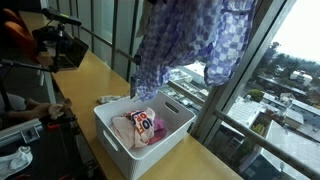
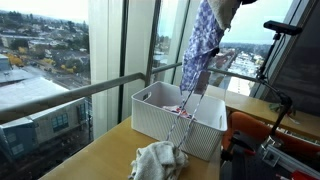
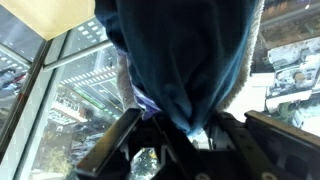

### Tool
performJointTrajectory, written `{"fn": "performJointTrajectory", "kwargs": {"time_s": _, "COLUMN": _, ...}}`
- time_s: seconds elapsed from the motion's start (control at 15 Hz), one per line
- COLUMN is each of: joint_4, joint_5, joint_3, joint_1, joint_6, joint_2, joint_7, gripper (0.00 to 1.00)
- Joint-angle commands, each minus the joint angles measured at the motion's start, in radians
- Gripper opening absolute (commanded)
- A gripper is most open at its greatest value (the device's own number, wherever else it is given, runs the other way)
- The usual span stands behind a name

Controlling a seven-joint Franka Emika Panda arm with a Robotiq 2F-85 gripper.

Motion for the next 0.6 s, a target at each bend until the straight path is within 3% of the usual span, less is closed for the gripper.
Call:
{"fn": "performJointTrajectory", "kwargs": {"time_s": 0.0, "joint_4": 0.012, "joint_5": -0.003, "joint_3": -0.005, "joint_1": -0.013, "joint_6": 0.025, "joint_2": 0.046, "joint_7": -0.034, "gripper": 0.05}}
{"fn": "performJointTrajectory", "kwargs": {"time_s": 0.53, "joint_4": -0.178, "joint_5": -0.033, "joint_3": 0.006, "joint_1": 0.022, "joint_6": 0.099, "joint_2": 0.086, "joint_7": -0.065, "gripper": 0.05}}
